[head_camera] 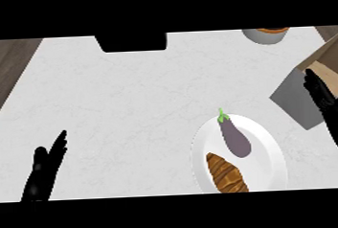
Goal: Pick the eggplant from the plate and place it in the cardboard box
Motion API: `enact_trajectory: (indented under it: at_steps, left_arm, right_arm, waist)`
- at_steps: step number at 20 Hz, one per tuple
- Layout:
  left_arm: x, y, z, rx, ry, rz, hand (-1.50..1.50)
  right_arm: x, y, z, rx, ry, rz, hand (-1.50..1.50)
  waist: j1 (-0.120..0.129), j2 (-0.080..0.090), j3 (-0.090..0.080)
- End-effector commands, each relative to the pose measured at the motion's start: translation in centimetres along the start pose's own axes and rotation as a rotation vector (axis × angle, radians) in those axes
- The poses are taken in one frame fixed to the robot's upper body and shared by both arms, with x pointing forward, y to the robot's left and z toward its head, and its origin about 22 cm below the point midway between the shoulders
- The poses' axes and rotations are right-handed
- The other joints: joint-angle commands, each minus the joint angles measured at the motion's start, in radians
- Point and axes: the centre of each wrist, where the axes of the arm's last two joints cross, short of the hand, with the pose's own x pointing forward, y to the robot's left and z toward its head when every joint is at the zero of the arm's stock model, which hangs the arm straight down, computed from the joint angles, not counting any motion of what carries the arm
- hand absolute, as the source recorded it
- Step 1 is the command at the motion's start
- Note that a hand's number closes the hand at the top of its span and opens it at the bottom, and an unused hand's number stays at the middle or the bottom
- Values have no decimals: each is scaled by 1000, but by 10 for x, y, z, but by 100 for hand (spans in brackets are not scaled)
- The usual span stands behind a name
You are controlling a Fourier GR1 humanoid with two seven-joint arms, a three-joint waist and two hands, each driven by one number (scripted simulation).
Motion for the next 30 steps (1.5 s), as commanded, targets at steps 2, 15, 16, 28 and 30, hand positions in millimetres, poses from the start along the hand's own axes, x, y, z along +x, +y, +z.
enact_trajectory:
  at_steps: [2,15,16,28,30]
  left_arm:
    - [40,-6,-2,38,-188,-51,0]
    - [96,-11,-31,-90,-419,-175,0]
    - [82,-12,-30,-73,-423,-168,0]
    - [82,-25,-35,-96,-430,-174,0]
    - [98,-26,-36,-109,-462,-192,0]
  right_arm:
    - [12,-35,3,55,-67,-16,-150]
    - [0,-98,32,93,-182,350,-150]
    - [12,-88,32,153,-173,400,-150]
    - [152,-33,32,406,92,668,-150]
    - [163,-24,28,425,133,741,-150]
  waist:
    - [-38,47,-30]
    - [-46,50,-31]
    - [-45,49,-33]
    - [-27,51,-34]
    - [-16,53,-34]
